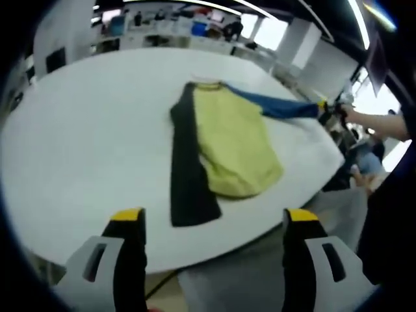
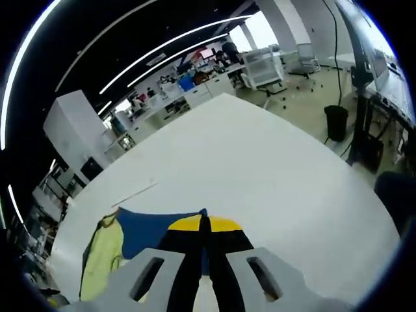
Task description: Fold the garment on the visible template until the final outline fits inside the template.
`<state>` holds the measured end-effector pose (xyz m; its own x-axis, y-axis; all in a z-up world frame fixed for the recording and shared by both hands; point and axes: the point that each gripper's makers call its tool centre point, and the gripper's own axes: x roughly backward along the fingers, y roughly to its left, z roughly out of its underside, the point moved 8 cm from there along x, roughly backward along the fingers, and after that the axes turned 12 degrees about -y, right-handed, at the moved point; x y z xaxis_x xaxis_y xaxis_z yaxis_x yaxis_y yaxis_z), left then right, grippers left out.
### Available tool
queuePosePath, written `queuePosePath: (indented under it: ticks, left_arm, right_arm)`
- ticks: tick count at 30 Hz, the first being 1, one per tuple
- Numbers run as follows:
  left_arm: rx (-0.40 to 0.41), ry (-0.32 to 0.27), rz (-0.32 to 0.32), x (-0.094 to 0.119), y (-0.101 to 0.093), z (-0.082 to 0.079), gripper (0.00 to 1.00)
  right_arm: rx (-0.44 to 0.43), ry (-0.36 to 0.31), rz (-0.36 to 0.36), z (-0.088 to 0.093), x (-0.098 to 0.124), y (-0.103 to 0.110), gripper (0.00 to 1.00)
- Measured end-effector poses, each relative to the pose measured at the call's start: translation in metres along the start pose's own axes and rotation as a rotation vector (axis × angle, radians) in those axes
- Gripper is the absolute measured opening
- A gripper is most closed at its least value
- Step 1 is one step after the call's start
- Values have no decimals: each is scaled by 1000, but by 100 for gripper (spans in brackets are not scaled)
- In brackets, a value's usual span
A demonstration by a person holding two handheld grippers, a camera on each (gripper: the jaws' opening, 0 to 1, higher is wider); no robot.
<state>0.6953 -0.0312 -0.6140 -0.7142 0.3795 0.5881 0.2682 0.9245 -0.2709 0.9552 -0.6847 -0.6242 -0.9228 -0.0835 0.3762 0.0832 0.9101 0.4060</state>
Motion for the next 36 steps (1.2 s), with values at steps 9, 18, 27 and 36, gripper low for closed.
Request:
queuePosePath:
  ticks: [9, 18, 27, 36]
  left_arm:
    - [-17, 30, 9, -14, -1, -3, 82]
    - [-38, 68, 11, -16, -1, 0, 83]
    - [-57, 106, 10, -22, 1, 1, 85]
    - [-63, 120, 11, -27, 4, 0, 86]
  right_arm:
    - [34, 64, 48, 15, -16, -9, 2]
    - [95, 125, 67, 31, -32, -22, 2]
    - [127, 157, 82, 40, -41, -34, 2]
    - [142, 184, 87, 50, -44, -38, 2]
